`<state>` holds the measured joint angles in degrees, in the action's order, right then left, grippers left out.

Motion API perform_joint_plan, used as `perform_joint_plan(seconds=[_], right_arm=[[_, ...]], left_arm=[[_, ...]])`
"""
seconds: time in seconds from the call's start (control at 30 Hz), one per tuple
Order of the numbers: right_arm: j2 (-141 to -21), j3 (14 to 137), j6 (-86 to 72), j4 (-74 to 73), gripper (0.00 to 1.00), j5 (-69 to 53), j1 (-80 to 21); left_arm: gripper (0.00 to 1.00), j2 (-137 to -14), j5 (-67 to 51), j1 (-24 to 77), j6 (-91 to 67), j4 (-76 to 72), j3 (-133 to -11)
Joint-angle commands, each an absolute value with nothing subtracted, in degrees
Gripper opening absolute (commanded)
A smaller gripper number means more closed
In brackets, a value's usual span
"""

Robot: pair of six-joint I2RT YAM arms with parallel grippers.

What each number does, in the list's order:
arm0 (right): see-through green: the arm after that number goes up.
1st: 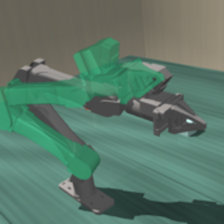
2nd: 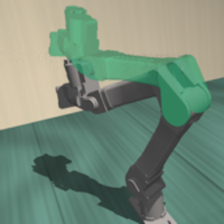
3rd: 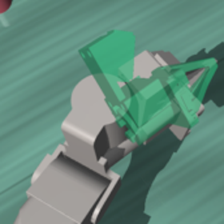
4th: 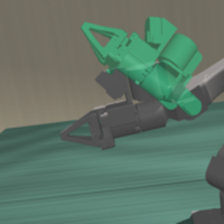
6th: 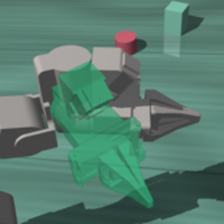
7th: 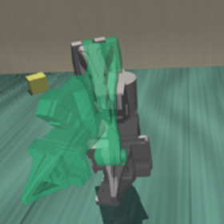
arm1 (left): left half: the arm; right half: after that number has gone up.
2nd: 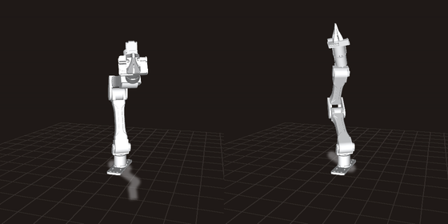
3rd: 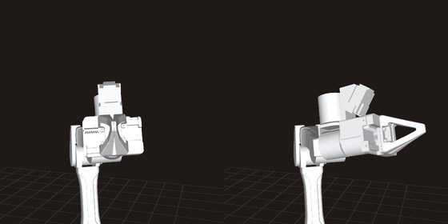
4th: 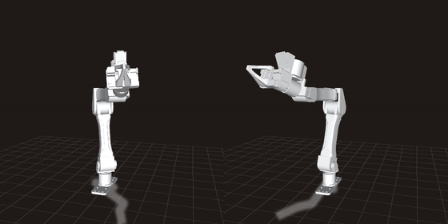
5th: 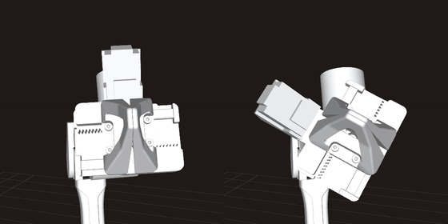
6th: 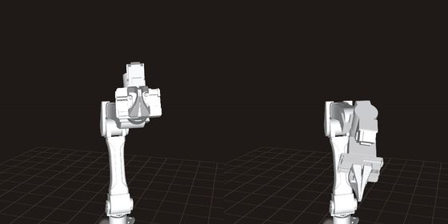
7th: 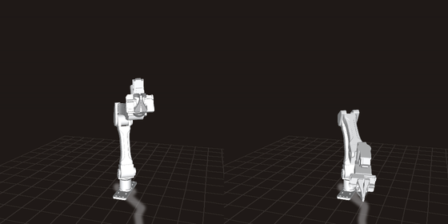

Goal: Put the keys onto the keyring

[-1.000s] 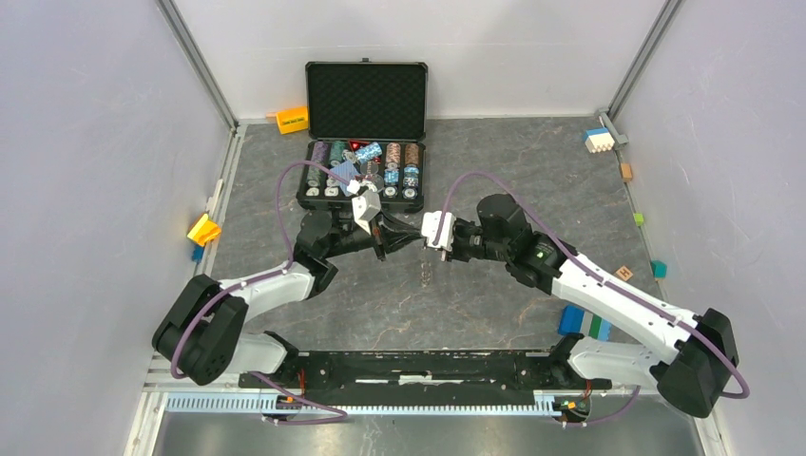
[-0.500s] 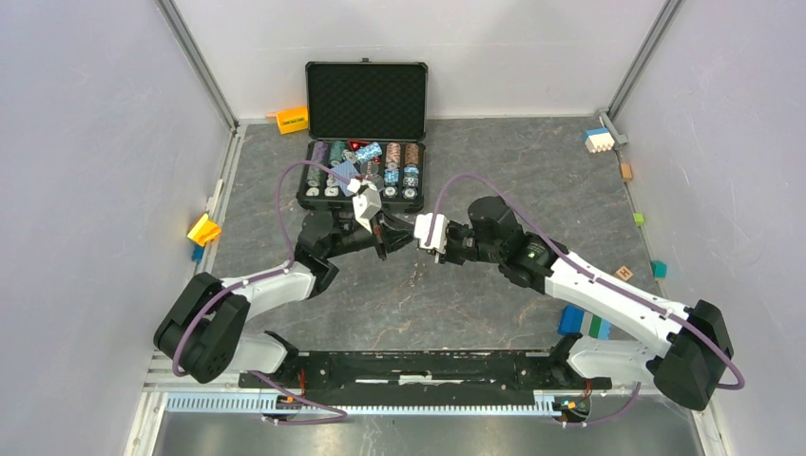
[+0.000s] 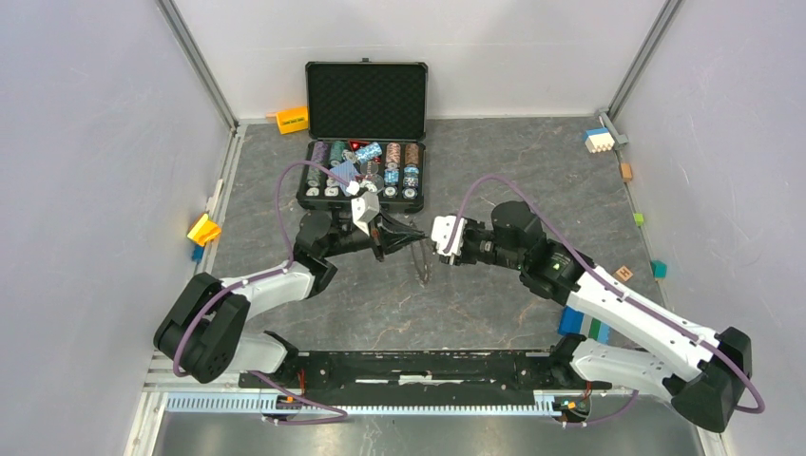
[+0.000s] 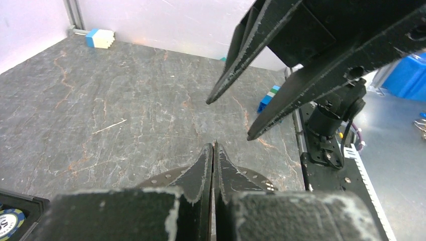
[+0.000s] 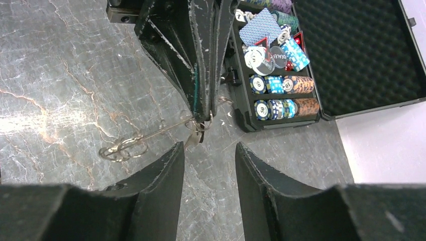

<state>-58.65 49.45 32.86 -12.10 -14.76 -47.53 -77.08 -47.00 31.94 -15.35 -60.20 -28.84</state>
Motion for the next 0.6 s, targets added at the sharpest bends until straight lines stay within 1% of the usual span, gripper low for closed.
perform_joint_plan(seconds=[0.0, 0.17, 0.37, 0.57], right_arm=[[-57.3, 48.8, 34.0, -11.6, 0.47, -15.9, -46.6], [-58.5, 50.1, 33.8, -12.6, 0.41, -22.9, -45.5], [-60.3, 49.8, 33.3, -12.8, 0.39, -29.8, -44.7], [-62.0, 50.8, 32.4, -12.7, 0.37, -33.6, -44.3]], left_arm=[[0.02, -75.0, -51.9, 31.7, -11.5, -64.0, -28.9], [0.02, -74.7, -55.2, 31.6, -11.0, -64.3, -28.7], [0.02, -75.0, -56.6, 31.7, -10.6, -65.0, -28.2], [0.02, -75.1, -56.5, 31.8, -10.4, -65.0, -28.2]])
